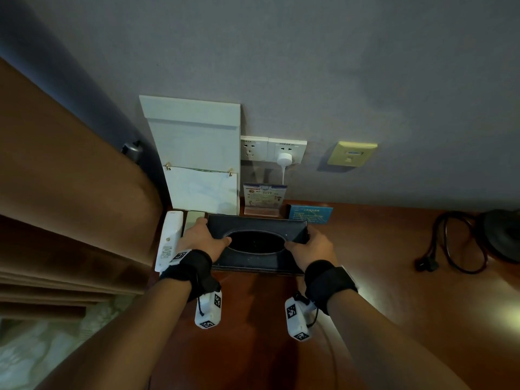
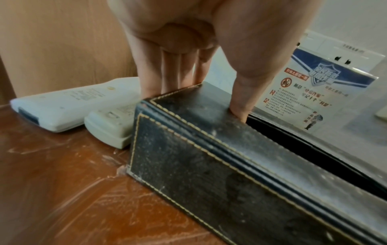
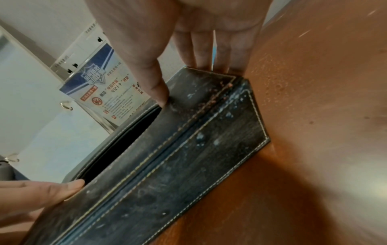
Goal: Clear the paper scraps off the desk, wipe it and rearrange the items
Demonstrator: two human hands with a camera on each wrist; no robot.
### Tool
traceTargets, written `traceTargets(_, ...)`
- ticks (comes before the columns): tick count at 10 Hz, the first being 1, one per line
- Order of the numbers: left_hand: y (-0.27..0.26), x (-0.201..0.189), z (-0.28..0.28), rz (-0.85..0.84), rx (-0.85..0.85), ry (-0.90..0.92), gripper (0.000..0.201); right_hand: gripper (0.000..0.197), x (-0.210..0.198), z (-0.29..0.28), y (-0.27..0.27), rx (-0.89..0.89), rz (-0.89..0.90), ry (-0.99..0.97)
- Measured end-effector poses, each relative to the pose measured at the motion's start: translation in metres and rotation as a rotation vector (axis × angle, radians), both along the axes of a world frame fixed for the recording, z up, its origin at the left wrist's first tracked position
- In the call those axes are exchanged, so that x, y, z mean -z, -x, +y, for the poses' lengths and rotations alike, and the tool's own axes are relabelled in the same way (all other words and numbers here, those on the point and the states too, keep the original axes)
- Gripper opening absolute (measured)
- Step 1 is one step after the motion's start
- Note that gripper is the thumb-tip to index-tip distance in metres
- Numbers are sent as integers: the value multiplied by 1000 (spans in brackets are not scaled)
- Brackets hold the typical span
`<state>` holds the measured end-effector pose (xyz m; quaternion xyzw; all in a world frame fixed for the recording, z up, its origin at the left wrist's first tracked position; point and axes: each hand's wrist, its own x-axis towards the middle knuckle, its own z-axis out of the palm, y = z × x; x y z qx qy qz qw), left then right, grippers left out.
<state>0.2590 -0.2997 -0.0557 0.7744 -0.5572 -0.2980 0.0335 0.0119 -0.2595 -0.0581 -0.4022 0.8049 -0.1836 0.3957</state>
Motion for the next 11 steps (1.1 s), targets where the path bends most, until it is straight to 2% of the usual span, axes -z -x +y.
traceTargets(2,1,1,0,-6,-7,4,67,32,0,-2,2,-33,26,-12)
traceTargets(5,2,1,1,-13,2,-16,68,36,1,-3,0,-75,60,-39)
traceTargets(7,3,-2,7,20,38,-10,67,43,-8,-2,5,-108,-36,-53)
traceTargets(9,6,-8,38,-71,62,-8,68,49,-29,26,33,-127,-26,-4)
traceTargets(10,12,-22,58,-136,72,-15,65,37,-43,51,52,-179,-13,-21)
traceTargets(11,24,-36,71,-176,92,10,58,16,-56,73,74,-195,18,-3)
